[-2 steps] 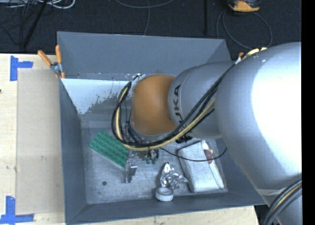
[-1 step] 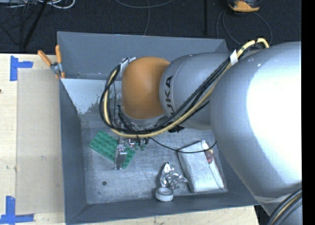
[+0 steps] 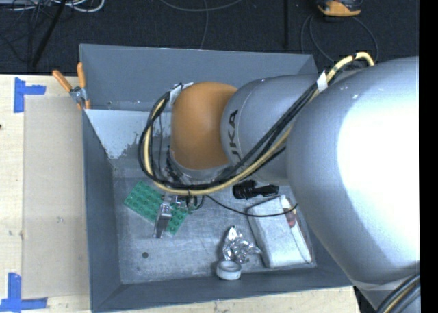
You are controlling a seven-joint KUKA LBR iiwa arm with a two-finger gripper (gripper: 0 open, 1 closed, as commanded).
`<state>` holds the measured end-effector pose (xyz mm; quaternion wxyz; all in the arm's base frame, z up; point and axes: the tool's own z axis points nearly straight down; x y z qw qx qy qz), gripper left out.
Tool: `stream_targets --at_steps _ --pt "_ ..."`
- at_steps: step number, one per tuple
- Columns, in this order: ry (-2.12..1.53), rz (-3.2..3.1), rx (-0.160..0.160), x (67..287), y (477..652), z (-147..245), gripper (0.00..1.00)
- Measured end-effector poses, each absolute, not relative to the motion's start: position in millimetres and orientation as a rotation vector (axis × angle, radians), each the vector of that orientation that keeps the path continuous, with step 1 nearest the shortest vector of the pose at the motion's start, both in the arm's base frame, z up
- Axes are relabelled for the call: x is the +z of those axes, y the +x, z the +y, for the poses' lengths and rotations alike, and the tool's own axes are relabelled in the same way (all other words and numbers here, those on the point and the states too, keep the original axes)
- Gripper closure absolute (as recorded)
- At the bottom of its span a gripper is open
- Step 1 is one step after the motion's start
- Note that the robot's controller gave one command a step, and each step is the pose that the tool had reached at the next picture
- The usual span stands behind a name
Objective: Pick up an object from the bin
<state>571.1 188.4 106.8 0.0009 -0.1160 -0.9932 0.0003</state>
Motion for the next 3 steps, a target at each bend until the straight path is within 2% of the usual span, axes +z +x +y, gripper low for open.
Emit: stream_targets --at_steps 1,2,3 --pt "-0.618 -3.083 -0.003 71.1 569.9 183.4 0.00" --pt "-0.613 -3.082 0.000 71.6 570.3 183.6 0.00" --pt "-0.614 -3.090 -0.004 75.6 573.3 183.7 1.00"
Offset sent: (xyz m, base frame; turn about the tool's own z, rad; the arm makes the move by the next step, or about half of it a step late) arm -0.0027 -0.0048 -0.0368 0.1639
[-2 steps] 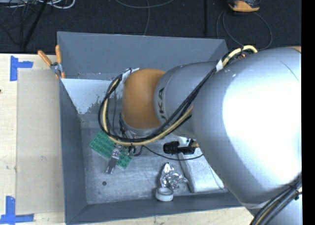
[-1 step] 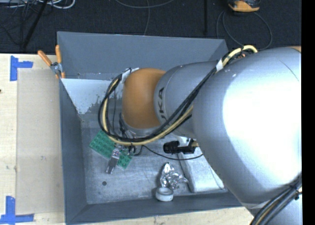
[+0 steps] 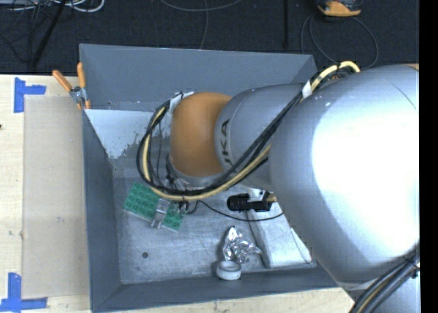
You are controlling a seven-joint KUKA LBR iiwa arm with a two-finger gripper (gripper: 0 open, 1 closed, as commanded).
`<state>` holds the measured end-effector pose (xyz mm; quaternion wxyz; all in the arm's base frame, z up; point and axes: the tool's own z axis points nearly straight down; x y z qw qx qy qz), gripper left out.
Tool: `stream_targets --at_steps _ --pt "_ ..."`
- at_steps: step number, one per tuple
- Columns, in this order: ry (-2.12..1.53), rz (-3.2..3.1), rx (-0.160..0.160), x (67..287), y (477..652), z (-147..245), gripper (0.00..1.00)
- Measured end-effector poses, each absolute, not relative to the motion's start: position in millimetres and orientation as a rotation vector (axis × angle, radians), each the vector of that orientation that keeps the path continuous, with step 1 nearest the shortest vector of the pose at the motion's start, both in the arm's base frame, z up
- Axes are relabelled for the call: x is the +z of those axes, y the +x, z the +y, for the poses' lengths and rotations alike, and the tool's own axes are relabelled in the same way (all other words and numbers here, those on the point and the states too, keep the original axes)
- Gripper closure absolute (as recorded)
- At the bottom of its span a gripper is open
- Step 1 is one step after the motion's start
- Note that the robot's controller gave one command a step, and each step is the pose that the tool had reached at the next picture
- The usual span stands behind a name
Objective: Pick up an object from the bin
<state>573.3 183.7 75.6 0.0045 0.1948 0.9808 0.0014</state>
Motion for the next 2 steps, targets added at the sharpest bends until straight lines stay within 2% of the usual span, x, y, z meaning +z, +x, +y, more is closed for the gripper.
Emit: stream_targets --at_steps 2 --pt "0.604 3.083 -0.001 93 573.7 184 1.00"
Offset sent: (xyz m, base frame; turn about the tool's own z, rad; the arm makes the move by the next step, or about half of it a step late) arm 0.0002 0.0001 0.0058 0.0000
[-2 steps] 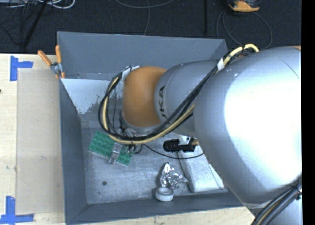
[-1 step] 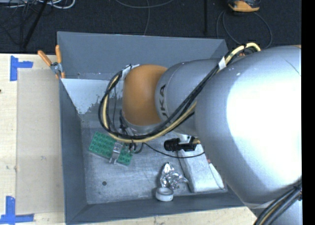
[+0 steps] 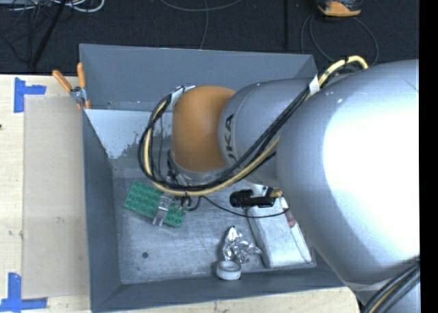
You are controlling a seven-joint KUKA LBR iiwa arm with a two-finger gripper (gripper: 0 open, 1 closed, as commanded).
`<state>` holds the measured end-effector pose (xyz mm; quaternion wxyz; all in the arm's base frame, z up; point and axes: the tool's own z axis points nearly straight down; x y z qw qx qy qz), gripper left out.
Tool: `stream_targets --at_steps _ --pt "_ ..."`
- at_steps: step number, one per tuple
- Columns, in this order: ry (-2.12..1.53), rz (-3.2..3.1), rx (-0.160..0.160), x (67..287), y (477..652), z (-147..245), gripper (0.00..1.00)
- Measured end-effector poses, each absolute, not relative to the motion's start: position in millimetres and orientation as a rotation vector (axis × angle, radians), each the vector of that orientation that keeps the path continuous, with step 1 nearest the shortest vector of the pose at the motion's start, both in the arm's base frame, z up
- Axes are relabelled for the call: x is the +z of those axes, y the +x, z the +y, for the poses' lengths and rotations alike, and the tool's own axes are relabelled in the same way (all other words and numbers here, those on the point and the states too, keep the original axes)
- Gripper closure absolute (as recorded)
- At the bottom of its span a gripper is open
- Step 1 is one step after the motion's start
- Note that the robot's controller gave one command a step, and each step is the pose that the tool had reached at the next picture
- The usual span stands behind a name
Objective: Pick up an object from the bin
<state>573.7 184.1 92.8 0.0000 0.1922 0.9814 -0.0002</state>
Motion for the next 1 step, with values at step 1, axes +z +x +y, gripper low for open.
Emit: stream_targets --at_steps 1 --pt "0.599 3.082 0.003 137.1 574.5 183.9 1.00"
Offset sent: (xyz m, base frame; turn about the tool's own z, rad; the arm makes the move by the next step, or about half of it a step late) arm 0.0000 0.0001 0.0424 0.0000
